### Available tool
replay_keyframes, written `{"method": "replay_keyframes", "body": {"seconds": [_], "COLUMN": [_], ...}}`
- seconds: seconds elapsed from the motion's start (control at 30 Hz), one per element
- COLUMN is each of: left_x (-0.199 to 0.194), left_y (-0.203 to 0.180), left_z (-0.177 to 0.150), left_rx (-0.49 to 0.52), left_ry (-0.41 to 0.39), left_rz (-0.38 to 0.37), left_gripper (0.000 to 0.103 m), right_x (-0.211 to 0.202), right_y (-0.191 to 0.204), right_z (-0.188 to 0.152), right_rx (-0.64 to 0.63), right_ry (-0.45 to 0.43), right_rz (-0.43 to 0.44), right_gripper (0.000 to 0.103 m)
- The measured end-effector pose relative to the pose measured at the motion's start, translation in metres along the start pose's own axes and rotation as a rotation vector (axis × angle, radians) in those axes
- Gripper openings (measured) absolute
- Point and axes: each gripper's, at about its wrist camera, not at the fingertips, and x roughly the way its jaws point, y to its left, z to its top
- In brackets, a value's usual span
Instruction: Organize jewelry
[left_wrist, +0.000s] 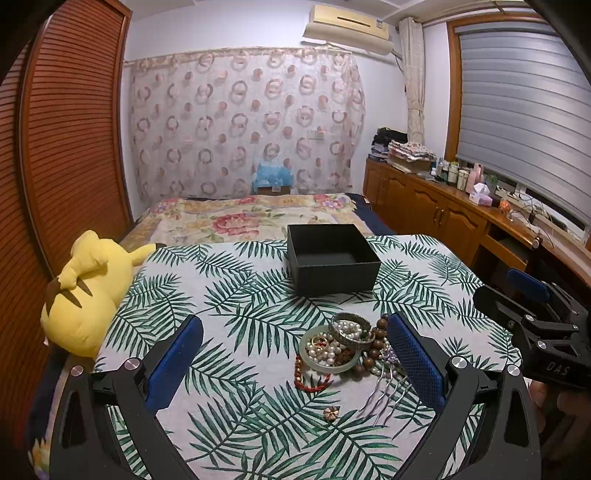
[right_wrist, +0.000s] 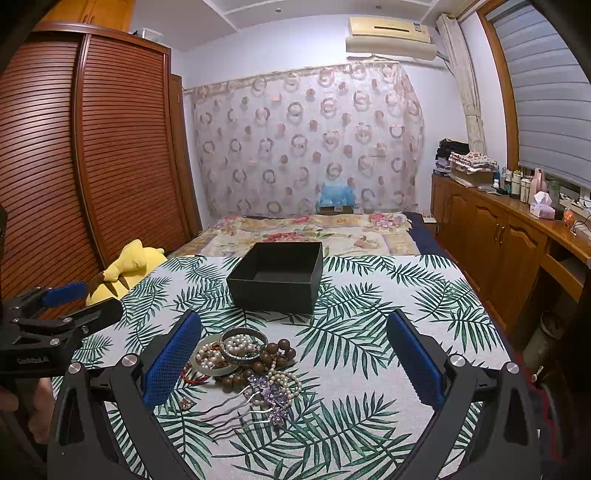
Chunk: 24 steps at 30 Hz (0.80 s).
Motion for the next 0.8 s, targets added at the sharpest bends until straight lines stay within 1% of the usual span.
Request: {"method": "replay_keyframes", "body": {"seconds": [0.8], "left_x": [-0.0007], "left_y": [-0.0016], "left_z": [-0.0008], "left_rx": [0.0], "left_ry": [0.003], "left_rz": [0.0], "left_gripper": [0.096], "right_x": [-0.001], "right_y": [-0.0012], "right_z": [0.0003], "right_rx": [-0.003], "right_ry": [-0.001], "right_rz": [0.002], "right_gripper": [0.101]}}
